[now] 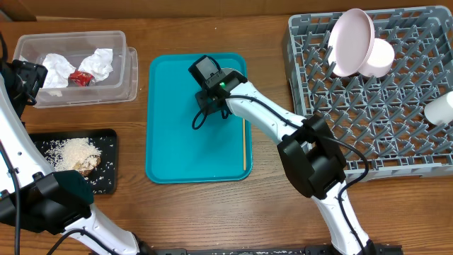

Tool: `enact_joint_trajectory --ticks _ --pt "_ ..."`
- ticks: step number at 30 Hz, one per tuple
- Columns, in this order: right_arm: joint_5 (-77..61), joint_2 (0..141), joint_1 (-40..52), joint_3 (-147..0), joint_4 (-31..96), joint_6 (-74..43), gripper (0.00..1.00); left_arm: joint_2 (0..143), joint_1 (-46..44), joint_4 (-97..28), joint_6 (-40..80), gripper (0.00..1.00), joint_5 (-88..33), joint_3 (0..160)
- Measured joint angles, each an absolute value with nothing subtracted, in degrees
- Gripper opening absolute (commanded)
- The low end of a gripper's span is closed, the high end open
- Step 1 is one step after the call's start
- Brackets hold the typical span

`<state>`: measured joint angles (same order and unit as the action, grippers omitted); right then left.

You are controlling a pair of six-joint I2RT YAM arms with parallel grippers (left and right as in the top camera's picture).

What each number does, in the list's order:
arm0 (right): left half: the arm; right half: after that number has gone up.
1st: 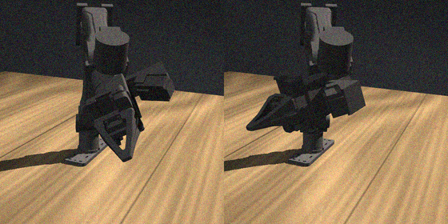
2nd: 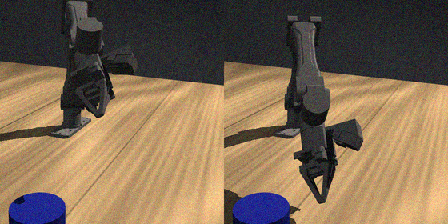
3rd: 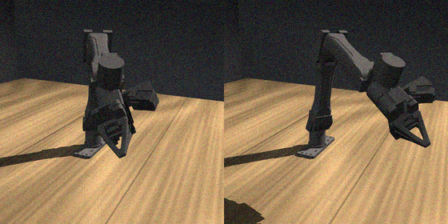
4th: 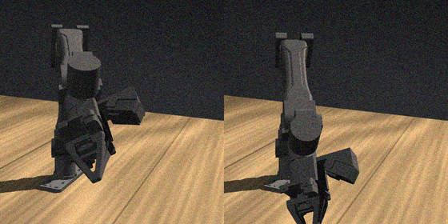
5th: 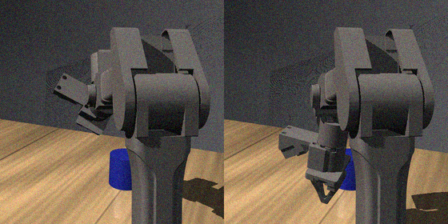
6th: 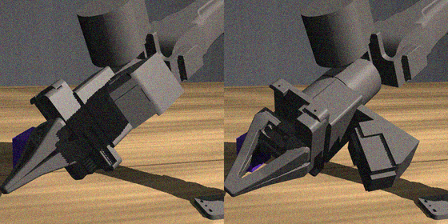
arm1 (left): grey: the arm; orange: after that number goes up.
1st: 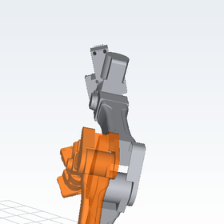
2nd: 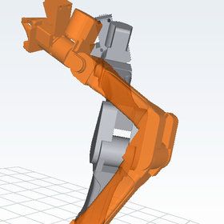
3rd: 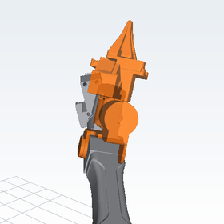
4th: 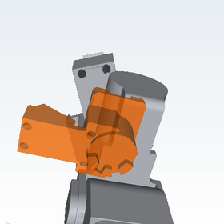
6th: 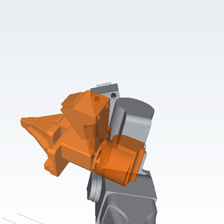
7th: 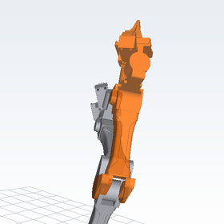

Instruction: Sort waste into correct bins and load items into the dishwasher

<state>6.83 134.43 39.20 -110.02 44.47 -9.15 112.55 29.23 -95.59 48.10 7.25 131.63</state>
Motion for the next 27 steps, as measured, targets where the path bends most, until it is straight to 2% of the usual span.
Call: enact_joint_trajectory --ticks 3,4,11,19,23,27 --pt "7.03 134.43 39.09 -110.43 45.76 -8.95 0.07 112.55 29.23 -95.57 48.10 1.00 7.25 131.63" --pt "6.79 134.43 39.09 -110.89 46.65 -9.02 0.04 112.55 29.23 -95.59 48.10 1.00 7.25 131.63" --pt "7.60 134.43 39.03 -122.02 57.80 -10.46 0.04 112.55 29.23 -95.59 48.10 1.00 7.25 131.63" --pt "7.22 132.38 36.16 -142.69 76.86 -12.91 0.04 112.55 29.23 -95.59 48.10 1.00 7.25 131.63" --pt "2.68 126.08 27.90 -148.05 84.25 -14.83 0.04 112.55 29.23 -95.59 48.10 1.00 7.25 131.63" --pt "-6.20 119.37 12.03 -149.95 91.13 -15.31 0.04 112.55 29.23 -95.59 48.10 1.00 7.22 131.63"
